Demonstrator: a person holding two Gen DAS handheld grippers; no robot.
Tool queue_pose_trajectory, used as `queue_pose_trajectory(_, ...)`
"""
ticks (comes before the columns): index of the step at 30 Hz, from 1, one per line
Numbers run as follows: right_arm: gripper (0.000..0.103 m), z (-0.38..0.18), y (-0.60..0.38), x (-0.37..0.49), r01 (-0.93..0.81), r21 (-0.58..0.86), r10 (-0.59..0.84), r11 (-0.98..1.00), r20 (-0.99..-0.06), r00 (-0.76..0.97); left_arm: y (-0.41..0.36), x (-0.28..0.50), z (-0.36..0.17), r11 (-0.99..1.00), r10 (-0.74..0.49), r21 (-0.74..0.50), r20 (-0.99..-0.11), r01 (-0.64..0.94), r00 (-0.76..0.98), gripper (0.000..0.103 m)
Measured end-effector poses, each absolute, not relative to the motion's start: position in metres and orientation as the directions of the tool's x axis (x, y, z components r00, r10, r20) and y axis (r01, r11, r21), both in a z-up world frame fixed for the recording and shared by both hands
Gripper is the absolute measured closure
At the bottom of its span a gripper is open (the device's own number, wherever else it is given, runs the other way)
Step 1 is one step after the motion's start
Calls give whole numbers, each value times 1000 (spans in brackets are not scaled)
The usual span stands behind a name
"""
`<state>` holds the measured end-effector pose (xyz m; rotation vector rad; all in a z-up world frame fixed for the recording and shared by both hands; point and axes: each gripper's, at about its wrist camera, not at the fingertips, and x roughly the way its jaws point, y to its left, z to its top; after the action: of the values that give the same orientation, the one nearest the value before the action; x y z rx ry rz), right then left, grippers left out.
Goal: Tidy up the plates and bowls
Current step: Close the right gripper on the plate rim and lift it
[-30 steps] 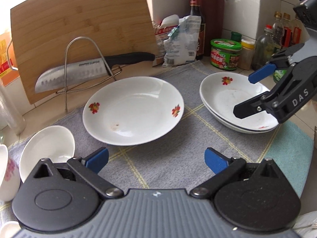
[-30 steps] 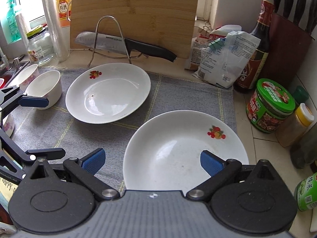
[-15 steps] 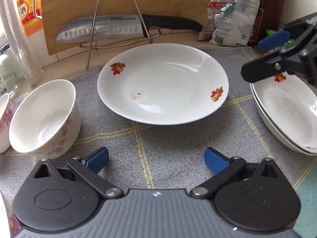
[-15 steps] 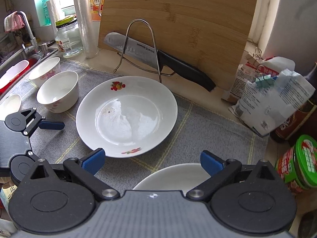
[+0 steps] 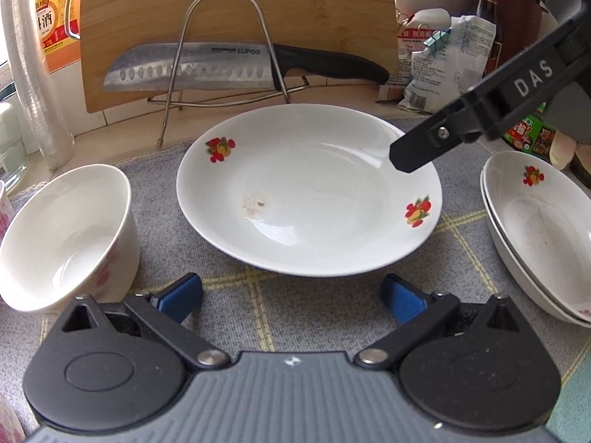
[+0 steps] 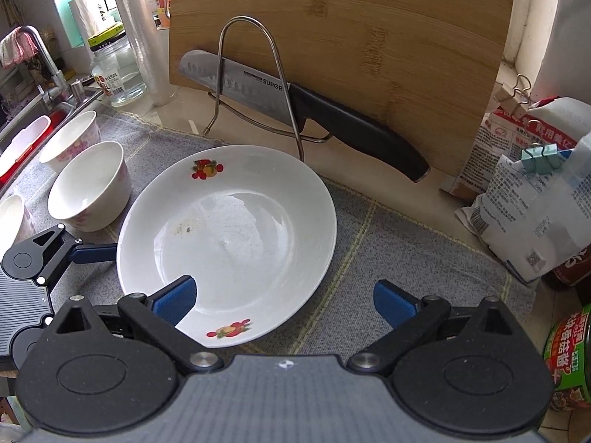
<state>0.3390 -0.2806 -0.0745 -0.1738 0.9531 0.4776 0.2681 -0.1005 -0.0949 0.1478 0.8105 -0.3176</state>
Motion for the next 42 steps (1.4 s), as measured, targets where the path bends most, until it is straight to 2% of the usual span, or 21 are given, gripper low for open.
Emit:
queue_pose_trajectory(14, 1, -91, -262, 415, -555, 159, 405, 817, -843, 354, -99, 270, -96, 934, -245, 11, -709, 357, 661, 0)
queue_pose_trajectory(22, 15, -94, -249, 431, -599, 161, 418, 784, -851, 318, -97, 268, -96, 922, -266, 11, -706, 386, 656, 1)
queue_pose_trajectory(27, 18, -95, -246, 434, -620, 164, 418, 767, -862, 288, -97, 269, -95, 913, -276, 19, -704, 406, 654, 1)
queue_pose_trajectory(42, 18, -96, -235, 435, -656, 131, 370, 743, -897, 241, -104, 272, -95, 902, -285, 46, -685, 429, 671, 1)
